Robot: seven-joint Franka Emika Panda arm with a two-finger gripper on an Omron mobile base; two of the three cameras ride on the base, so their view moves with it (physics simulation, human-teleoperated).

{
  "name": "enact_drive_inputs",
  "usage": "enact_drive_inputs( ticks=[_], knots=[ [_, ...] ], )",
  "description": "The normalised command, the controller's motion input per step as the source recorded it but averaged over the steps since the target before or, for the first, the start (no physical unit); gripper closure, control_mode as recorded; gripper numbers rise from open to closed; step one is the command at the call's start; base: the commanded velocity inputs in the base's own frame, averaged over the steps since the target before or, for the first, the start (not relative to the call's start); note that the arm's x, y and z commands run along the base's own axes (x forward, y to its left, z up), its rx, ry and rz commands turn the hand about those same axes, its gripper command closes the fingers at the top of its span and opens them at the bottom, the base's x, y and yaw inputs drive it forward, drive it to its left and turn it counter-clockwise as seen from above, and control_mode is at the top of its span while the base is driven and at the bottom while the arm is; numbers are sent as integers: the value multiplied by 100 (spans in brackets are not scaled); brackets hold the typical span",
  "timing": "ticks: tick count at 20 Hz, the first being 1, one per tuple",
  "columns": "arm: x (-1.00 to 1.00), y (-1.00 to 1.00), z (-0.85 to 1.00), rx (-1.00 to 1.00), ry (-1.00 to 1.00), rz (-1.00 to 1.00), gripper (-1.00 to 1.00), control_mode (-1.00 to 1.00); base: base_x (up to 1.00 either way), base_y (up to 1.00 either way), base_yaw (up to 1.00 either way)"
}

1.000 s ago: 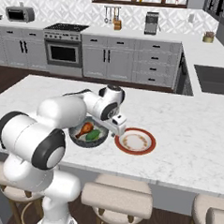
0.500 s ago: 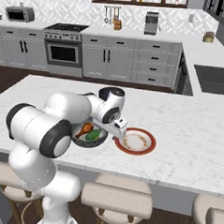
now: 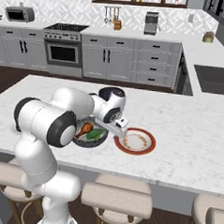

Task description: Pick the chicken drumstick and broccoli from their plates and place them in the bowl. Then put the bowl in the fridge.

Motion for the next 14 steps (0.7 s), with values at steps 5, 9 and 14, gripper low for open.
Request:
enact_drive_inputs(
  ticks=[5, 9, 14],
  knots=[
    [0, 0, -23, 0, 0, 0, -100, -100, 0, 0, 0],
    [-6, 0, -14, 0, 0, 0, -100, -100, 0, 0, 0],
    [-23, 27, -1, 0, -1, 0, -100, -100, 0, 0, 0]
  ],
)
